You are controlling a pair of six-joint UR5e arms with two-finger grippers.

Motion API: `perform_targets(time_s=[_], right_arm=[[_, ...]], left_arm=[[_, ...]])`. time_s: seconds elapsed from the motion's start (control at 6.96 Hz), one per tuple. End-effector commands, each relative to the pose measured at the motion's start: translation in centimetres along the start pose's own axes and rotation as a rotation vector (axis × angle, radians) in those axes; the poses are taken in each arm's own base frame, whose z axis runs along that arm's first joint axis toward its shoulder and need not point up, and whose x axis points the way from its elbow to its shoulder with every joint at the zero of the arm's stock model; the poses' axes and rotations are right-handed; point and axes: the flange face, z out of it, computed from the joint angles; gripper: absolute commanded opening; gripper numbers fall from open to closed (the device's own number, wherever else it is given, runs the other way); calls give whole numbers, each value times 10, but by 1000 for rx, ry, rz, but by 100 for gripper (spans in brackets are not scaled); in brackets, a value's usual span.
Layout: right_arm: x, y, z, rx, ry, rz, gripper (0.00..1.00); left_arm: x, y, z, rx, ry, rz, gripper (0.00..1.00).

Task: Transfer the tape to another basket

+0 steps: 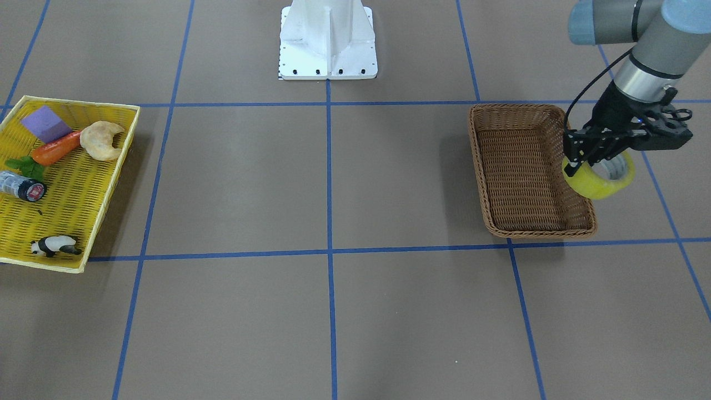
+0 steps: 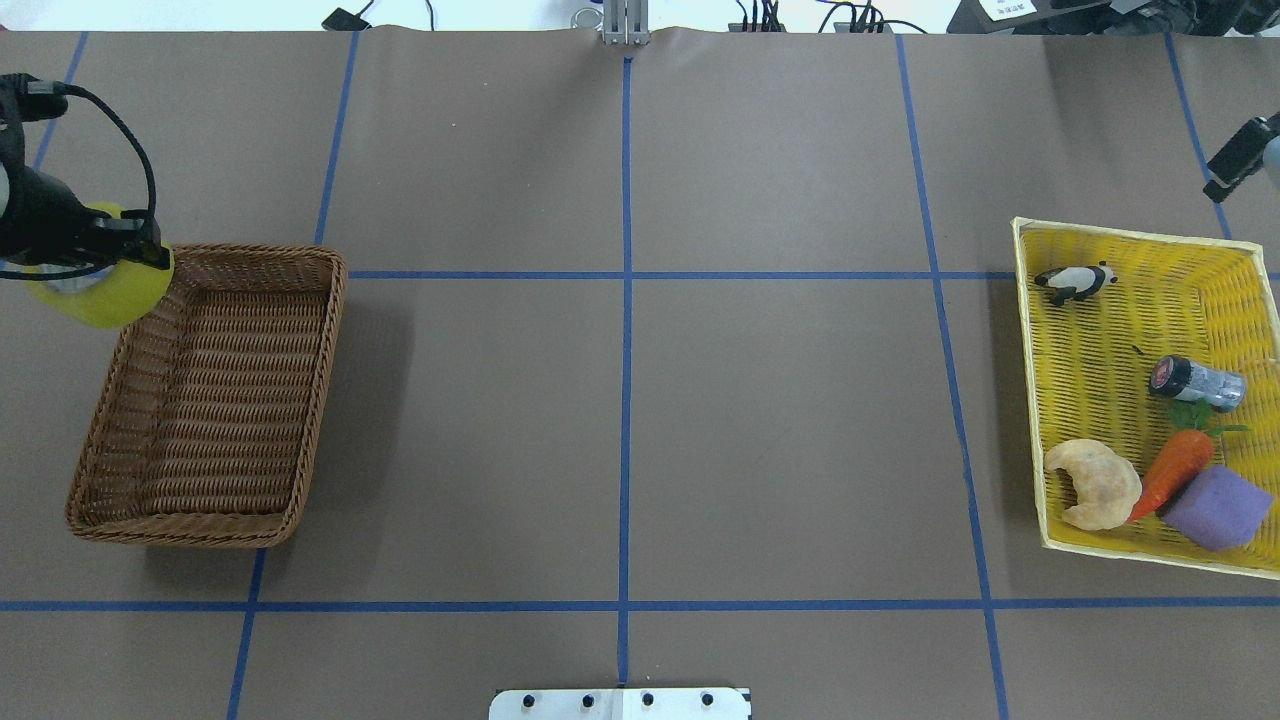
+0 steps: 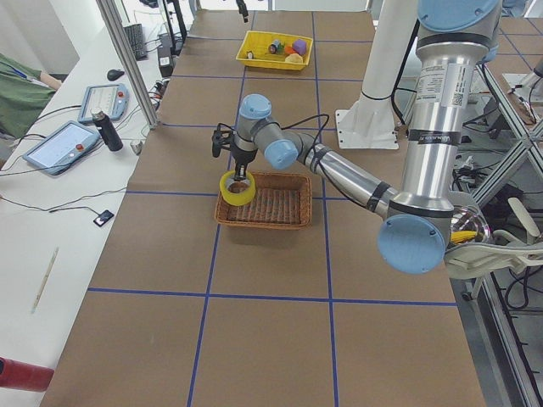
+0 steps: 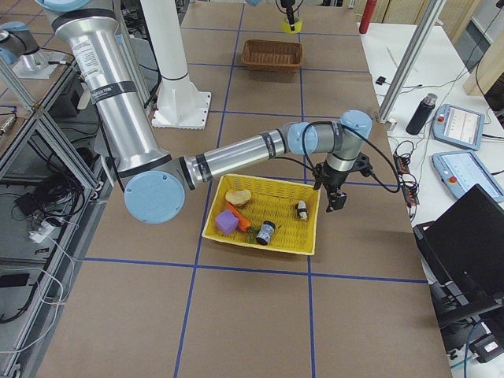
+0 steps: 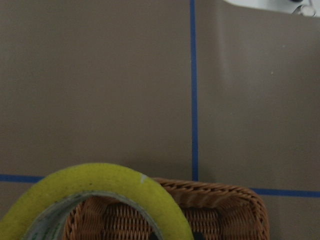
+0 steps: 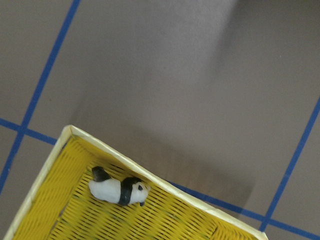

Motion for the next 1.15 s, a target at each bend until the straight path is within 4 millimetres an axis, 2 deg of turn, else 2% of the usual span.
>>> perform_targets(time_s=[0.0, 0.14, 0.29, 0.43, 0.57, 0.72, 0.86, 1.01], right_arm=[[37, 45, 22, -38, -19, 28, 100], [43, 50, 20, -32, -26, 25, 100], [49, 57, 20, -28, -34, 31, 100], [52, 60, 20, -27, -36, 26, 100], [54, 63, 22, -29, -37, 26, 100], [54, 63, 22, -29, -37, 26, 100], [55, 64, 23, -30, -37, 27, 100], [54, 64, 22, -30, -35, 26, 100]], left_arm=[[26, 38, 26, -76, -75, 29, 0], [36, 52, 48, -90, -101, 40, 0], [38, 57, 68, -108, -122, 32, 0], [41, 62, 79, -122, -132, 39, 0], [44, 64, 96, -145, -148, 42, 0], [49, 59, 107, -149, -154, 39, 0], [46, 59, 114, -158, -165, 35, 0], [46, 59, 115, -158, -165, 38, 75]])
